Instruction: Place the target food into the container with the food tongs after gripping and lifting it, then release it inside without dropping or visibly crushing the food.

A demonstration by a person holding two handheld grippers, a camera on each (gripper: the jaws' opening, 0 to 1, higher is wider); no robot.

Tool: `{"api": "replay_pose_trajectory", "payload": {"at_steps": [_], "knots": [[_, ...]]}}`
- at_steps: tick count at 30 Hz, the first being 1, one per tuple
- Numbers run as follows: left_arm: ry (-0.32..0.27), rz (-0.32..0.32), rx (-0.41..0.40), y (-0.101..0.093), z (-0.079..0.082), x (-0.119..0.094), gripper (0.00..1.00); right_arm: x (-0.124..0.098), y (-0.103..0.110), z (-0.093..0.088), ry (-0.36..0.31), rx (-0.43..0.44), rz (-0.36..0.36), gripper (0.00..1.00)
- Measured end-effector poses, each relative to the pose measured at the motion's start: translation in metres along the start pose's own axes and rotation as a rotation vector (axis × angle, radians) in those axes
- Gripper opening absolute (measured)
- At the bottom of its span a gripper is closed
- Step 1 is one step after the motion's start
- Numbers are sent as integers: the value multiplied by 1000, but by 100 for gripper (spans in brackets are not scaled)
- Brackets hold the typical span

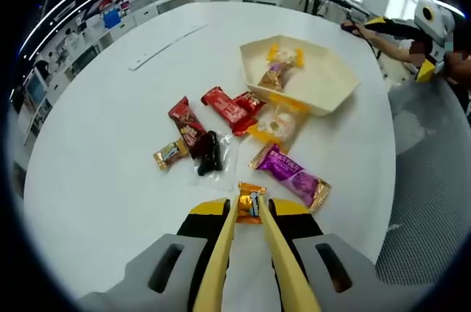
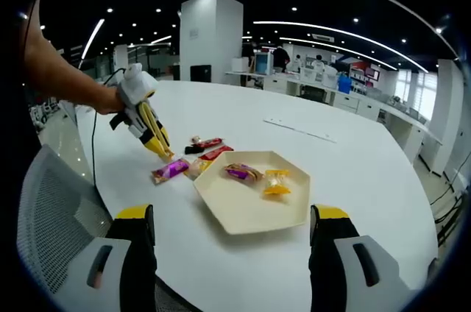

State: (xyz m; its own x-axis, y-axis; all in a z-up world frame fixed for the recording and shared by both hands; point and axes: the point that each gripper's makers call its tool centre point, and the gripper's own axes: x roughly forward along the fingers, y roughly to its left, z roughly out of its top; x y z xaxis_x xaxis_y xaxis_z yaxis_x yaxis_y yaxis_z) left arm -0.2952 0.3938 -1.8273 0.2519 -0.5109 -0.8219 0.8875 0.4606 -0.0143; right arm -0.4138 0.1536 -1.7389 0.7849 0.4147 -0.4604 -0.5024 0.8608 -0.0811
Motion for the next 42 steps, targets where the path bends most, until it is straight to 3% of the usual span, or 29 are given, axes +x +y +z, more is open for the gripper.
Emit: {"api": "replay_pose_trajectory", "payload": {"at_steps": [6,18,33,42], "knots": [[-2,-11,-1,1,7,-9,17,-1,-1,1,-4,3,-5,85],[-13,-10,21,17,38,-44,17,-1,2,1,-4,-11,0,85],[0,-18,48,25,47,-62,17,0,4,-1,12,-23,4,83],[-12,-19,65,22,58,-61,17,0,3,4,-20,-11,12,97]]}}
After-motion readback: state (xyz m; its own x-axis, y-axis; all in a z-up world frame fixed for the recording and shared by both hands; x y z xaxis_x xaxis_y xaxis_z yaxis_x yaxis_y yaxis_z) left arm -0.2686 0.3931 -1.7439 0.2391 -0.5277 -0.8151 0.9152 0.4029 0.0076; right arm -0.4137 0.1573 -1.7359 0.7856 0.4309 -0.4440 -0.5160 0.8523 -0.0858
